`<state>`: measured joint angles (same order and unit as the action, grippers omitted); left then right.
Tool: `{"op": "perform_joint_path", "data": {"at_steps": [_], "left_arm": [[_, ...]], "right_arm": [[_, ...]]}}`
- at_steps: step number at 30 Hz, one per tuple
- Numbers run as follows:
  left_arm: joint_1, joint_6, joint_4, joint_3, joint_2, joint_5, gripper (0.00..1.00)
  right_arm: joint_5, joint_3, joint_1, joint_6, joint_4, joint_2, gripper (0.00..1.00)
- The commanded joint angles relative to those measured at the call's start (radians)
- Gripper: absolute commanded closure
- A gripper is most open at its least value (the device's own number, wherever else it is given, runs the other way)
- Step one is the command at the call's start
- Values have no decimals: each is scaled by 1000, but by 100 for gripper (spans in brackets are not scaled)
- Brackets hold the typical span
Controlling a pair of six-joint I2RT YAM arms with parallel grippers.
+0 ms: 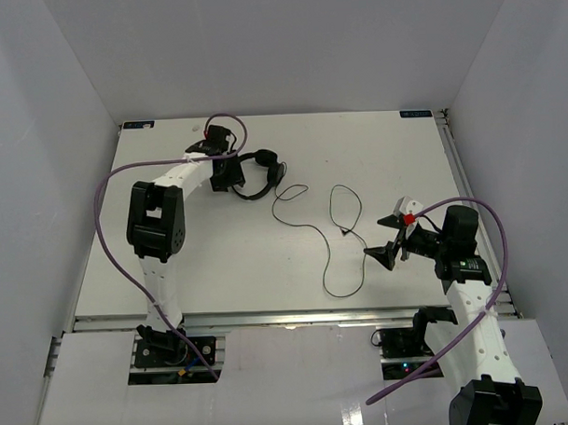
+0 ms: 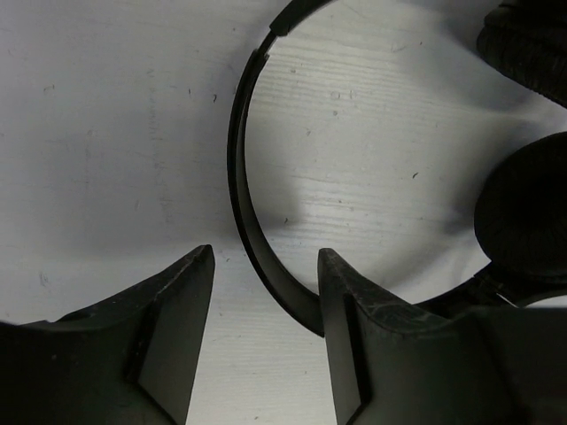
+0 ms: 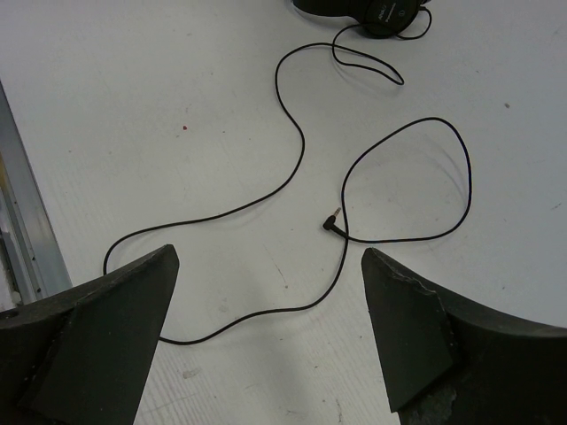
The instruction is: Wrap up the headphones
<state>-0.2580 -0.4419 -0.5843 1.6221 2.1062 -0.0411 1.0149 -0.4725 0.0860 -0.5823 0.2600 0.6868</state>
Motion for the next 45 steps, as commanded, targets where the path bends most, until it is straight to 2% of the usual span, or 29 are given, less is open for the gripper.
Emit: {"op": "perform_joint_path", "data": {"at_steps": [1,15,17,25,28,31,34,39,42,45], "left_arm": [[-1,8,-32,84,18,-32,43],[-4,15,-89,170,116,-52,61],[-6,17,-89,165,116,-51,66],[-17,20,-88,138,77,-49,98],[-18,21,-83,105,28,-52,100],[-18,34,-71,45,-52,-63,100],[-18,54,-45,-80,-178,-64,100],[-18,68,-20,-232,-445,-32,100],[-20,58,-21,-321,-611,8,100],[-23,31,-24,-386,-759,47,100]], "right_arm": [[3,-17,6,7,-21,-4,10],[5,-11,8,2,-22,9,10],[8,-8,11,-1,-24,15,10],[43,4,42,-7,-19,3,10],[68,12,49,-44,14,-14,10],[104,14,49,-105,63,-22,10],[151,6,47,-199,144,-25,10],[173,-141,42,-537,460,17,10],[147,-274,29,-587,554,67,10],[117,-365,2,-528,560,106,9]]}}
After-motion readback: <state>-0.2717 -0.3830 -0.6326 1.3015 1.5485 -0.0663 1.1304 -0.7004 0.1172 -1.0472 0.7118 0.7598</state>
